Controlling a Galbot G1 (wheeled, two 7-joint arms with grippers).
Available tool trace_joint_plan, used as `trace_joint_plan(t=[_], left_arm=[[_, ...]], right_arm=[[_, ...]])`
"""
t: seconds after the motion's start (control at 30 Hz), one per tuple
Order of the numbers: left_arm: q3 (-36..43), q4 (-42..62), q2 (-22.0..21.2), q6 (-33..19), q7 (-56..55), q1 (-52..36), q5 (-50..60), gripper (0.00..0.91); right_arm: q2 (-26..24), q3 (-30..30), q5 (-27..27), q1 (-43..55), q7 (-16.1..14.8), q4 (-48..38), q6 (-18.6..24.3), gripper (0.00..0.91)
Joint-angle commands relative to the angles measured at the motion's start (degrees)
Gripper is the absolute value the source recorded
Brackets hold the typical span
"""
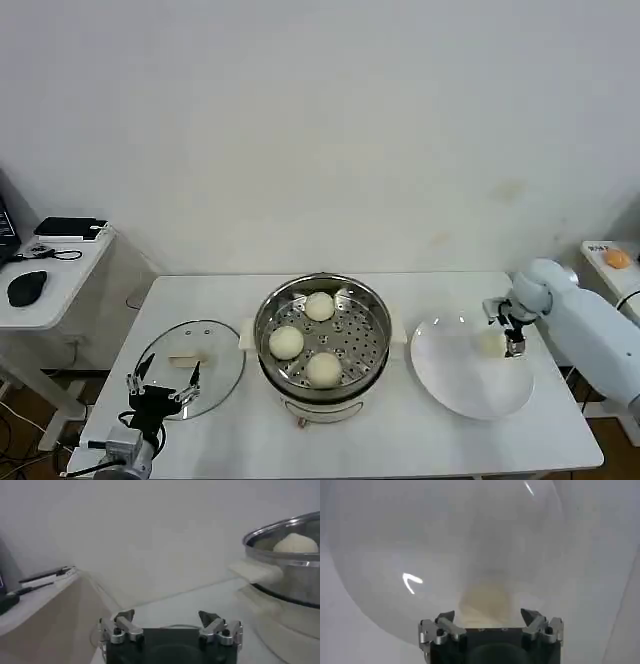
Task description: Take steamed baozi put them in steamer then cover it.
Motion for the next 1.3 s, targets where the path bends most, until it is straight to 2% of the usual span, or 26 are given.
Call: trace_joint_plan(t=[0.03,0.23,0.53,0.93,0.97,1.07,1.2,1.3], left_arm=[[-0.10,-0.02,0.04,-0.05,-0.02,0.03,0.00,0.907],[-0.09,0.06,-0.07,-0.04,-0.05,0.02,0.03,0.907],[-0.07,0.11,-0.07,-0.03,0.00,-0.01,0.04,0.907],[-0.08,0.54,-0.14,-0.09,-0.07,-0.04,0.08,0.907],[-0.06,0.54,-0.15,-0.08,-0.06,-0.06,0.09,0.907],[-0.07,0.56,-0.19,-0.08,-0.07,-0.13,0.09,0.907],[-0.07,0.84,-0.14,-0.08,-0.09,-0.18,0.11,0.907],[0.02,0.90,-0.19,-0.08,-0.07,-0.25,0.13,0.907]], right_arm=[[0.70,0.22,-1.02,-0.28,0.89,-1.04,0.33,0.907],[0.99,0.20,-1.56,-0.17,1.83,-1.65,0.73,0.907],[0.81,0.06,-2.17,-0.44,1.41,-1.47,1.15,0.907],[2.00,0.10,-3.02,-0.83,3.24,-2.95,1.58,0.907],[2.03,0.11,-3.05,-0.84,3.23,-2.98,1.64,0.897],[2.03,0.12,-3.13,-0.85,3.35,-3.07,1.94,0.766],[1.78,0.20,-2.97,-0.78,3.39,-2.92,2.05,0.715],[1.60,0.19,-3.03,-0.67,3.36,-2.85,2.30,0.715]])
